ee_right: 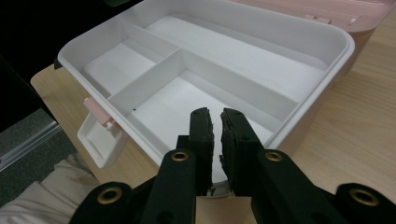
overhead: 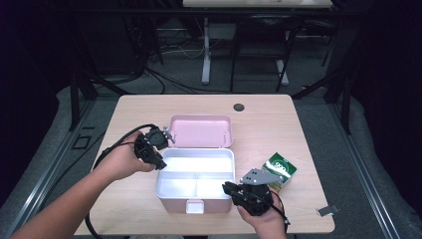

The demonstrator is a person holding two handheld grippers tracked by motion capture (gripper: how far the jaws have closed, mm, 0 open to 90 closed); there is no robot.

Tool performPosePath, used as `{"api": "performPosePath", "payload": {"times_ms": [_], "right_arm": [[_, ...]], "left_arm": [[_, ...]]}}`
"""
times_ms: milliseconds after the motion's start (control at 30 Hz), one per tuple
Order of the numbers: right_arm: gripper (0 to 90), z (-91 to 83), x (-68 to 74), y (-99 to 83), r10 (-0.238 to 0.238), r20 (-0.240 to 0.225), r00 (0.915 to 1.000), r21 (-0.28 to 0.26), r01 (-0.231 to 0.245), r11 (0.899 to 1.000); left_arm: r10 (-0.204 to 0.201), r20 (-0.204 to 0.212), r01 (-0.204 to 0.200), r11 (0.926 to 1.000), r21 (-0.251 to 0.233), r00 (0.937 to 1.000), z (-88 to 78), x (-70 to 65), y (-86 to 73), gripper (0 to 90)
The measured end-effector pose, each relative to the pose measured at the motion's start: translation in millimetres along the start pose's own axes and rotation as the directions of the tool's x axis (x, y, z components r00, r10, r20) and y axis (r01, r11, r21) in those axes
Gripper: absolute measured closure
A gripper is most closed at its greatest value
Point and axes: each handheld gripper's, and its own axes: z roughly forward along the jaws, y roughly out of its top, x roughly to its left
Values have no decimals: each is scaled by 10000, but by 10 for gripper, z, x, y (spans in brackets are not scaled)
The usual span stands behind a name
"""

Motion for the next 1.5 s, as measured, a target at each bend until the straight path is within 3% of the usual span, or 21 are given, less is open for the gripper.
{"api": "performPosePath", "payload": {"times_ms": [167, 300, 533, 600, 700, 1167, 1500], "right_arm": [[795, -35, -25, 19, 60, 42, 10000, -117, -60, 9999], [769, -68, -54, 34, 172, 38, 9998, -220, -171, 9996], [755, -112, -105, 42, 323, 253, 9992, -288, -316, 9991], [752, -122, -125, 42, 315, 293, 9991, -299, -306, 9991], [748, -136, -148, 40, 376, 331, 9987, -288, -367, 9989], [737, -229, -273, 40, 637, 534, 9965, -365, -618, 9974], [736, -310, -377, 22, 881, 777, 9931, -524, -841, 9951]], "left_arm": [[943, 141, -946, 9953, 221, 9954, 42, -71, 64, 672], [1637, 124, -1640, 9861, 286, 9864, 61, -134, 150, 688], [2794, 136, -2797, 9596, 308, 9601, 83, -240, 304, 694], [3168, 202, -3173, 9479, 294, 9483, 108, -265, 353, 701], [3509, 320, -3519, 9353, 359, 9359, 147, -297, 407, 720], [4636, 650, -4673, 8818, 641, 8837, 270, -500, 641, 765], [4896, 767, -4951, 8641, 905, 8686, 352, -531, 732, 818]]}}
